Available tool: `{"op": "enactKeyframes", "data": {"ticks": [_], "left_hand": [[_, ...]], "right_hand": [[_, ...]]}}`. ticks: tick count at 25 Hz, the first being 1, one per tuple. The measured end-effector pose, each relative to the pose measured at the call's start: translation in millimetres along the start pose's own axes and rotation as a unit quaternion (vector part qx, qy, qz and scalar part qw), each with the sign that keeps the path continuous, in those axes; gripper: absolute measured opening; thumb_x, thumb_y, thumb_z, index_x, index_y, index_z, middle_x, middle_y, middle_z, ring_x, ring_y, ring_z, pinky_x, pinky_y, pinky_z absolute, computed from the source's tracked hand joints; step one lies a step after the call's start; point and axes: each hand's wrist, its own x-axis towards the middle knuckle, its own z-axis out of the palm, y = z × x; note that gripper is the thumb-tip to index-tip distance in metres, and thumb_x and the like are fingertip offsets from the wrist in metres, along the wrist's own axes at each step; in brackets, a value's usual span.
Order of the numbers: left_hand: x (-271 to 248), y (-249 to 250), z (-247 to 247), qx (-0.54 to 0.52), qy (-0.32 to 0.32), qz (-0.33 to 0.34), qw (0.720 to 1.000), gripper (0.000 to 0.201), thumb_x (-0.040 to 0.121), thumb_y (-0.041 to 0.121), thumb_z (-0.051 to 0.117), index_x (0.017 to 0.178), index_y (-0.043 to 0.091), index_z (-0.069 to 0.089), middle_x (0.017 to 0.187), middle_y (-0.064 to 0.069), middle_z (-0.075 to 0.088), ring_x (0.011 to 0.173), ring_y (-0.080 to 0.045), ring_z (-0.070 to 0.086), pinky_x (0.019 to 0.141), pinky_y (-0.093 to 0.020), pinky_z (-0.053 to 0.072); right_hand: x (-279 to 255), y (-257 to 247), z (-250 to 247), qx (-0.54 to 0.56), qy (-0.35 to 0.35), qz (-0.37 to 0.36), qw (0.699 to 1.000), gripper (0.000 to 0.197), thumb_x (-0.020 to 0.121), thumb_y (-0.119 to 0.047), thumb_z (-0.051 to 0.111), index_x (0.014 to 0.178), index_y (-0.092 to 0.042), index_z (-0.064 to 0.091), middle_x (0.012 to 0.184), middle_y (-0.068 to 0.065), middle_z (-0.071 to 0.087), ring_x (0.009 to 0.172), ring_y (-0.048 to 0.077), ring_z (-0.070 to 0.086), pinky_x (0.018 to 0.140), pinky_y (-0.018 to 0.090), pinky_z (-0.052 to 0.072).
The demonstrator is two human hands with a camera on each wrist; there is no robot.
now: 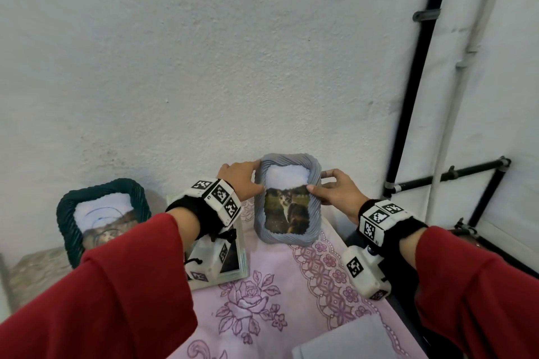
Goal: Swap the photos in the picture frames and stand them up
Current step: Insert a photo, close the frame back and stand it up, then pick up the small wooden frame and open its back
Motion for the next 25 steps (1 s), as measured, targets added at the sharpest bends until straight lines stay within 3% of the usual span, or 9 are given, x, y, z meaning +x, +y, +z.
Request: {"op": "enactKeyframes", "data": {"ticks": [2, 7, 9, 12, 15, 18, 20, 23, 25], "left_hand": [[-3.5, -3.7, -2.6, -0.012, 0.012, -0.001, 1.0, 0.06, 0.088, 0.031, 0.057, 0.142, 0.019, 0.034, 0.14, -0.006, 0.049, 0.13, -0.022, 0.044, 0.11, -0.034, 0.027], [-16.8, -15.5, -21.8, -0.001, 0.034, -0.022, 0.999, 0.061, 0.09, 0.033, 0.053, 0.144, 0.016, 0.031, 0.147, -0.006, 0.04, 0.135, -0.022, 0.038, 0.113, -0.035, 0.023], [-25.5, -23.5, -33.0, -0.003, 0.055, -0.031, 0.998, 0.059, 0.091, 0.033, 0.053, 0.143, 0.016, 0.033, 0.147, -0.007, 0.041, 0.135, -0.021, 0.037, 0.112, -0.035, 0.023], [-40.2, -39.5, -47.2, -0.05, 0.089, -0.061, 0.993, 0.054, 0.09, 0.029, 0.054, 0.139, 0.014, 0.038, 0.14, -0.01, 0.047, 0.129, -0.026, 0.044, 0.108, -0.037, 0.032], [-57.3, -54.5, -51.3, -0.12, 0.13, -0.107, 0.978, 0.045, 0.089, 0.024, 0.056, 0.132, 0.012, 0.046, 0.129, -0.012, 0.054, 0.118, -0.027, 0.051, 0.098, -0.039, 0.043], [-76.9, -72.2, -46.3, -0.158, 0.154, -0.135, 0.966, 0.043, 0.088, 0.02, 0.057, 0.129, 0.009, 0.047, 0.126, -0.014, 0.054, 0.116, -0.028, 0.052, 0.096, -0.037, 0.042], [-89.2, -82.2, -37.1, -0.188, 0.155, -0.165, 0.956, 0.047, 0.088, 0.02, 0.058, 0.131, 0.006, 0.043, 0.125, -0.018, 0.054, 0.116, -0.031, 0.051, 0.095, -0.035, 0.041], [-101.4, -89.8, -14.4, -0.216, 0.107, -0.216, 0.946, 0.06, 0.09, 0.025, 0.057, 0.139, 0.002, 0.03, 0.132, -0.023, 0.049, 0.121, -0.033, 0.049, 0.097, -0.033, 0.039], [-108.2, -92.2, -0.6, -0.255, 0.079, -0.225, 0.937, 0.063, 0.09, 0.025, 0.059, 0.139, 0.0, 0.03, 0.133, -0.022, 0.049, 0.123, -0.032, 0.049, 0.098, -0.032, 0.038]], "right_hand": [[-0.8, -1.9, -0.7, -0.039, 0.014, -0.008, 0.999, 0.053, 0.08, -0.012, 0.072, 0.122, -0.008, 0.04, 0.11, 0.024, 0.061, 0.089, 0.023, 0.06, 0.07, 0.026, 0.051], [-8.4, -30.4, -1.8, -0.159, 0.105, -0.079, 0.979, 0.064, 0.077, -0.017, 0.074, 0.13, -0.008, 0.039, 0.13, 0.018, 0.047, 0.121, 0.029, 0.047, 0.1, 0.034, 0.04], [-16.4, -52.1, 3.4, -0.221, 0.172, -0.15, 0.948, 0.056, 0.077, -0.017, 0.073, 0.125, -0.009, 0.046, 0.127, 0.017, 0.046, 0.12, 0.029, 0.043, 0.103, 0.034, 0.036], [-32.9, -86.9, 23.7, -0.229, 0.22, -0.266, 0.91, 0.028, 0.078, -0.009, 0.065, 0.105, -0.012, 0.057, 0.099, 0.011, 0.058, 0.099, 0.027, 0.051, 0.089, 0.037, 0.042], [-48.8, -104.7, 57.5, -0.167, 0.121, -0.278, 0.938, 0.015, 0.079, -0.002, 0.061, 0.085, -0.014, 0.06, 0.071, 0.002, 0.056, 0.067, 0.015, 0.053, 0.065, 0.027, 0.045], [-58.1, -98.7, 93.7, -0.131, 0.052, -0.194, 0.971, 0.014, 0.083, -0.004, 0.062, 0.096, -0.009, 0.06, 0.071, 0.003, 0.057, 0.066, 0.015, 0.055, 0.058, 0.019, 0.043], [-59.3, -88.3, 110.4, -0.153, -0.004, -0.13, 0.98, 0.028, 0.085, -0.008, 0.061, 0.111, -0.005, 0.054, 0.087, 0.011, 0.06, 0.085, 0.023, 0.059, 0.069, 0.024, 0.044], [-59.6, -71.4, 123.9, -0.293, -0.081, -0.059, 0.951, 0.054, 0.086, -0.018, 0.063, 0.132, -0.005, 0.039, 0.121, 0.018, 0.056, 0.116, 0.028, 0.053, 0.091, 0.029, 0.041], [-63.3, -64.5, 131.8, -0.328, -0.109, -0.044, 0.937, 0.062, 0.086, -0.021, 0.064, 0.138, -0.005, 0.033, 0.131, 0.018, 0.052, 0.122, 0.03, 0.05, 0.097, 0.029, 0.039]]}}
